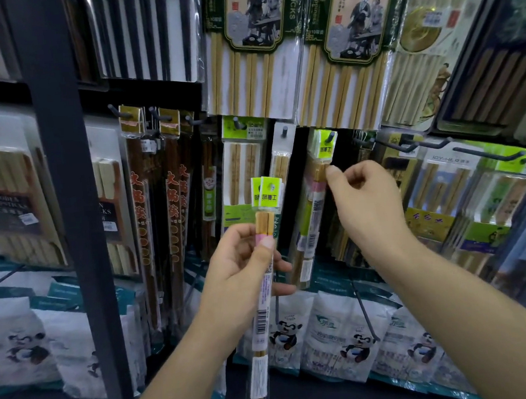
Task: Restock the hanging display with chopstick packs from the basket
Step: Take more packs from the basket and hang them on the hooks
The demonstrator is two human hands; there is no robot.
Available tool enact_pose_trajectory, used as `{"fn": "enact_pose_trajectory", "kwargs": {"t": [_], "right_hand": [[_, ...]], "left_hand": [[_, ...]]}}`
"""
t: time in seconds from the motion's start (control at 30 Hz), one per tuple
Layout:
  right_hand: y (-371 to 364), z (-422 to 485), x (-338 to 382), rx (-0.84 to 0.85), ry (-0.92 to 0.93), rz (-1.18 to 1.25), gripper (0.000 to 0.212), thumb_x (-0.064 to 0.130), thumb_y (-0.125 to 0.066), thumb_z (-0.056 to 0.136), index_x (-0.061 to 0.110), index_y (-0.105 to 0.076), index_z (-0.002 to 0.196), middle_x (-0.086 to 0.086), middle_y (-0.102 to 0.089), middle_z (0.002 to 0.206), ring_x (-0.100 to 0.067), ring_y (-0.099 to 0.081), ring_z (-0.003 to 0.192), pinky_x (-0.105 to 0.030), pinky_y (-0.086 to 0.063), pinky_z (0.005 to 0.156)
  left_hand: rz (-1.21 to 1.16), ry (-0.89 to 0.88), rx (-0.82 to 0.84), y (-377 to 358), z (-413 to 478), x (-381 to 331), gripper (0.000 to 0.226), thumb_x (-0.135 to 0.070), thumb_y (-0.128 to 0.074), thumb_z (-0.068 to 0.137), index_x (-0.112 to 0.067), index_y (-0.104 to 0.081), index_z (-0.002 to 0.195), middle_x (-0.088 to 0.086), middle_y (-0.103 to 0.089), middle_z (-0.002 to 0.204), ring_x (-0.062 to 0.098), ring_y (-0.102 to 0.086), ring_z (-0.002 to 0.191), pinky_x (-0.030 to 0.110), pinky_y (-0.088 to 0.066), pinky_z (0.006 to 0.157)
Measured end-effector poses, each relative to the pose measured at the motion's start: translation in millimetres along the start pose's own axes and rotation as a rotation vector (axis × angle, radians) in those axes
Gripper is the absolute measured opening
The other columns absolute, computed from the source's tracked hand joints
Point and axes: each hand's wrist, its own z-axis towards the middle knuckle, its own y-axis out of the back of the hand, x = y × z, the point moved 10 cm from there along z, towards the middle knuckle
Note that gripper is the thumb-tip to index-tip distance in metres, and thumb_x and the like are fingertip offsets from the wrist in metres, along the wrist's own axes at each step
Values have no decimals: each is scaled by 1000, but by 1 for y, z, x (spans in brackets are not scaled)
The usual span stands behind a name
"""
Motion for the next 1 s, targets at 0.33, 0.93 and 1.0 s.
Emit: {"fn": "enact_pose_trajectory", "kwargs": {"t": [0.33,0.93,1.0], "right_hand": [[-42,-39,17,327,36,231,30,28,-62,102,9,-71,80,-11,-68,70,-15,-57,59,-33,-49,56],[-10,21,9,98,-67,223,39,26,-55,104,-3,-56,77,-10,-52,67,-18,-49,58,-18,-44,52],[-9,19,3,87,-68,197,44,31,-56,103,-7,-58,82,-15,-56,71,-19,-50,63,-24,-45,62]], "left_hand": [[-38,-26,36,-10,-3,0,10,-31,-67,88,-24,-70,94,0,-76,90,28,-77,83,41,-64,58],[12,-18,-74,12,3,6,19,-16,-59,103,-26,-75,99,3,-69,93,24,-75,85,40,-65,68],[10,-11,-70,11,3,7,19,-16,-60,103,-27,-75,99,6,-69,92,26,-76,86,39,-65,69]]}}
